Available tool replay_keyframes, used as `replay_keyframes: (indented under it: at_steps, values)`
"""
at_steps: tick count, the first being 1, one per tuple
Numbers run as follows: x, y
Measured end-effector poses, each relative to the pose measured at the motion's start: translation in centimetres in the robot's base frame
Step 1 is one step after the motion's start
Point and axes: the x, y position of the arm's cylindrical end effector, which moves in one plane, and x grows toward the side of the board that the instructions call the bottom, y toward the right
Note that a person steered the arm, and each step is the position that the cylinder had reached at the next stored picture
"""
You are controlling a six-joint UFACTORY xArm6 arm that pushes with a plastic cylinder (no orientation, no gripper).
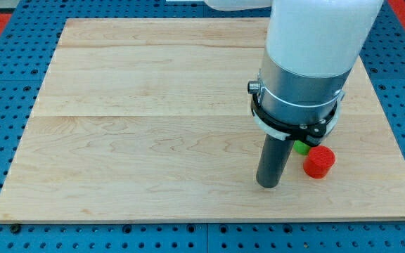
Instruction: Slightly push the red star towards right
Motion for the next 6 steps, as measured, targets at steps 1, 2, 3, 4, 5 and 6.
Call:
replay_keyframes:
  at_steps: [1, 2, 3, 4, 5, 6]
  values:
    - [0.0, 0.4]
    - [-0.1, 0.7]
    - [-2.1, -0.8]
    - [-8.5, -3.8]
    - [-11.6, -3.5]
    - [-14.6, -0.2]
